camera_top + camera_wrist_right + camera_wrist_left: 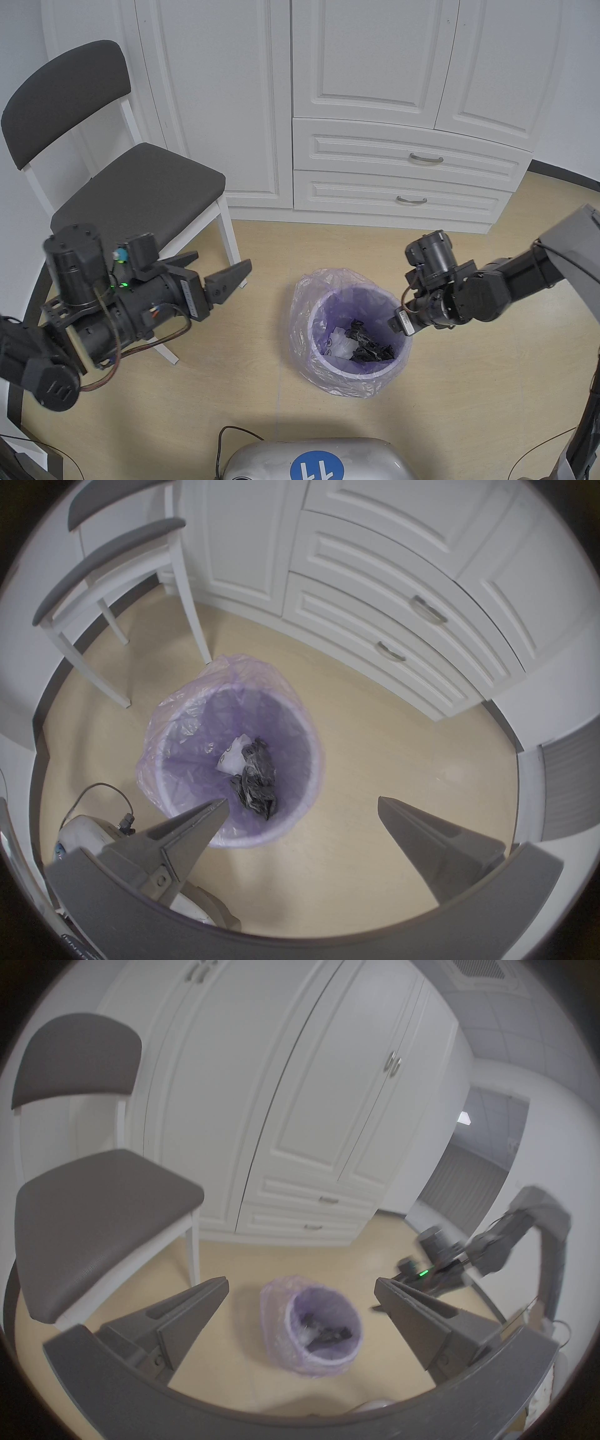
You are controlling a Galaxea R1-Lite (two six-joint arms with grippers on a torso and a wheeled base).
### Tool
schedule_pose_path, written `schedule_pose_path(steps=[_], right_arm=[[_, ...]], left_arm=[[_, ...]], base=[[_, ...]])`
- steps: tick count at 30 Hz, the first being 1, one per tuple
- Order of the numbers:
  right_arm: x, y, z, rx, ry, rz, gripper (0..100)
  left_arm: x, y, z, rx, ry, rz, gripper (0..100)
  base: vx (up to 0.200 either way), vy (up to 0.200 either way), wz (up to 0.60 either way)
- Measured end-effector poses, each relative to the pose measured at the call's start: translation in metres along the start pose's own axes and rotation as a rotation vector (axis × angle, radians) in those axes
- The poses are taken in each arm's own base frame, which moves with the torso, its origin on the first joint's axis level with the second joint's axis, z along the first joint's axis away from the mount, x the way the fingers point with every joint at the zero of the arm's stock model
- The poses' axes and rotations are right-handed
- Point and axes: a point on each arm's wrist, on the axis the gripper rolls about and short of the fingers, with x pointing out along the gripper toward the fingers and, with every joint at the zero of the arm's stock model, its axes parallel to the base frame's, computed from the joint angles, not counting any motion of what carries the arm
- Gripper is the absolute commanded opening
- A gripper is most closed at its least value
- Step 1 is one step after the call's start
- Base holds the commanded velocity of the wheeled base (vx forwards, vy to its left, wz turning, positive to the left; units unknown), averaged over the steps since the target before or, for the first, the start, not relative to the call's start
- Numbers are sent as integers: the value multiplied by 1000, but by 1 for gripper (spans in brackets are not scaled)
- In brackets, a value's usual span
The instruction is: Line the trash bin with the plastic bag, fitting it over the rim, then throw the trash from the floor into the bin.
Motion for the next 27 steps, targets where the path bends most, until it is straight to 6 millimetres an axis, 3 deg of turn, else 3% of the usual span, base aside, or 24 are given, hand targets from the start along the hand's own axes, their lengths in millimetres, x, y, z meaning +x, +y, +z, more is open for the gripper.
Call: schedule_pose_path(steps=[5, 12, 20, 27], right_arm=[[-24, -20, -27, 84, -30, -20, 100], [-46, -44, -56, 199, -111, -31, 100], [-48, -63, -76, 294, -206, -46, 100], [-42, -70, -87, 323, -205, -55, 100]], left_arm=[[50, 17, -24, 16, 132, 43, 100], [129, 38, -44, 25, 230, 73, 100], [207, 63, -75, 35, 308, 93, 100], [251, 84, -109, 32, 379, 107, 100]], base=[[0, 0, 0], [0, 0, 0], [0, 0, 0], [0, 0, 0]])
